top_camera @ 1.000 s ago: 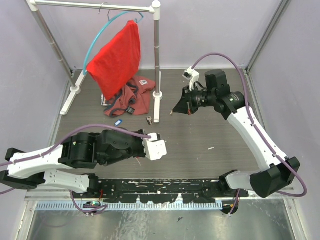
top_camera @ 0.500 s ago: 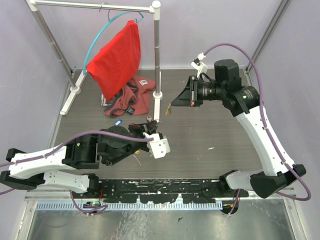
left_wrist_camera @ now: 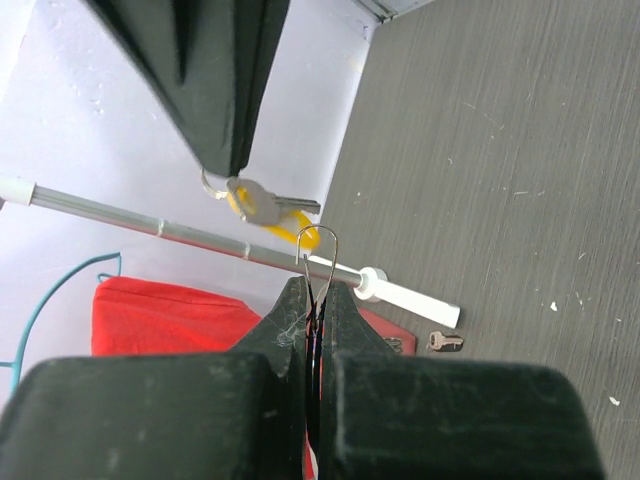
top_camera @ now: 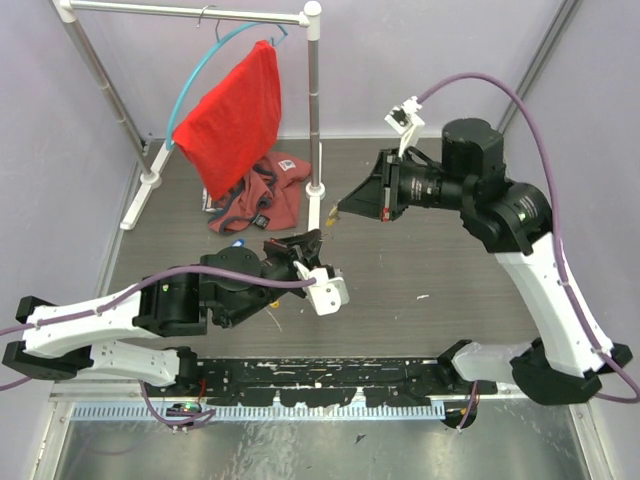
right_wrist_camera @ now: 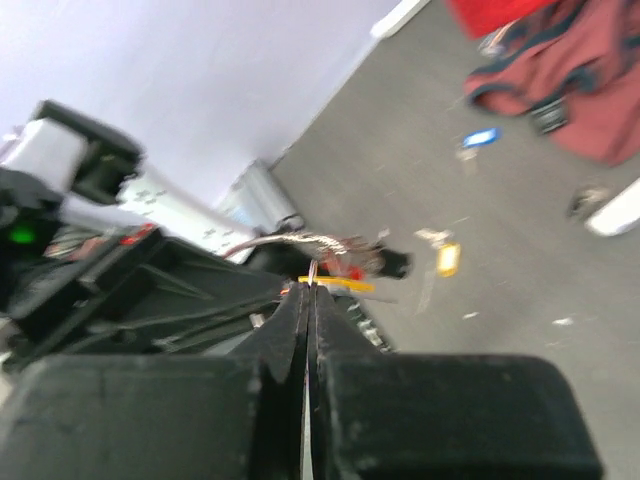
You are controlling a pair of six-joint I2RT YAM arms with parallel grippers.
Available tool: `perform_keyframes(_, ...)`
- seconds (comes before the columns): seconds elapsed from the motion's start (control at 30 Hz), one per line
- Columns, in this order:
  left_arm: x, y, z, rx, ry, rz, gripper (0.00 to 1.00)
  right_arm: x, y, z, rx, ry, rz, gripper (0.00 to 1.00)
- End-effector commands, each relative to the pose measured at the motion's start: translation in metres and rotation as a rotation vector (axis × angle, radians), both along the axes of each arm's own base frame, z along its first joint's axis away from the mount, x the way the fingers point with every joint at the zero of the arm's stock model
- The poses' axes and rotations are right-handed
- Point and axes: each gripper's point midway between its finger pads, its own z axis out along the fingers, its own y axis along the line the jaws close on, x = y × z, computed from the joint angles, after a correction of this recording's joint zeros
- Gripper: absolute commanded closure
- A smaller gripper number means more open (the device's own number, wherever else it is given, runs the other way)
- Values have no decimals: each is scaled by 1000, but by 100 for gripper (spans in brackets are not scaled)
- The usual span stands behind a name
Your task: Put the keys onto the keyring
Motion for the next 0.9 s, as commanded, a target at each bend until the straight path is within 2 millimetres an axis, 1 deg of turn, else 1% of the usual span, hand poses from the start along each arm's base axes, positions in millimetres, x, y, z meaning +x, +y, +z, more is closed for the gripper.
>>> perform_keyframes(0.0, 0, 11, 36, -115, 0, 6, 100, 37, -37, 29, 6, -416, -260, 99)
perform_keyframes(0.03, -1, 13, 38, -121, 9, 6, 100, 42, -44, 32, 0, -450, -308, 99)
perform_keyframes(0.1, -2, 15, 41, -133, 28, 2, 100, 50, -55, 32, -58, -462, -370, 99)
perform_keyframes(0.17, -4, 16, 43, -149, 42, -7, 100, 48, -55, 27, -125, -481, -323, 99)
perform_keyframes(0.27, -6, 17, 44, -153, 54, -17, 100, 45, -44, 23, -161, -579, -202, 99)
perform_keyframes(0.37, -9, 19, 46, -153, 72, -35, 100, 52, -30, 14, -259, -687, -42, 99)
perform_keyframes(0.43, -13, 21, 50, -165, 85, -53, 100, 49, -22, 18, -279, -804, 70, 99)
perform_keyframes(0.47, -15, 21, 51, -169, 92, -63, 100, 49, -20, 23, -277, -864, 94, 99)
perform_keyframes(0.53, -17, 23, 53, -172, 103, -75, 100, 47, -15, 34, -264, -984, 147, 99)
perform_keyframes(0.57, -20, 25, 53, -162, 118, -89, 100, 42, -5, 45, -240, -1100, 236, 99)
perform_keyframes(0.63, -22, 27, 56, -164, 126, -96, 100, 42, 4, 50, -219, -1145, 305, 99)
perform_keyframes(0.73, -22, 29, 57, -159, 132, -99, 100, 49, 19, 52, -198, -1162, 378, 99)
perform_keyframes(0.77, -22, 30, 58, -160, 135, -98, 100, 53, 24, 50, -191, -1160, 397, 99)
perform_keyframes(0.87, -18, 36, 58, -171, 160, -94, 100, 55, 35, 47, -151, -1163, 469, 99)
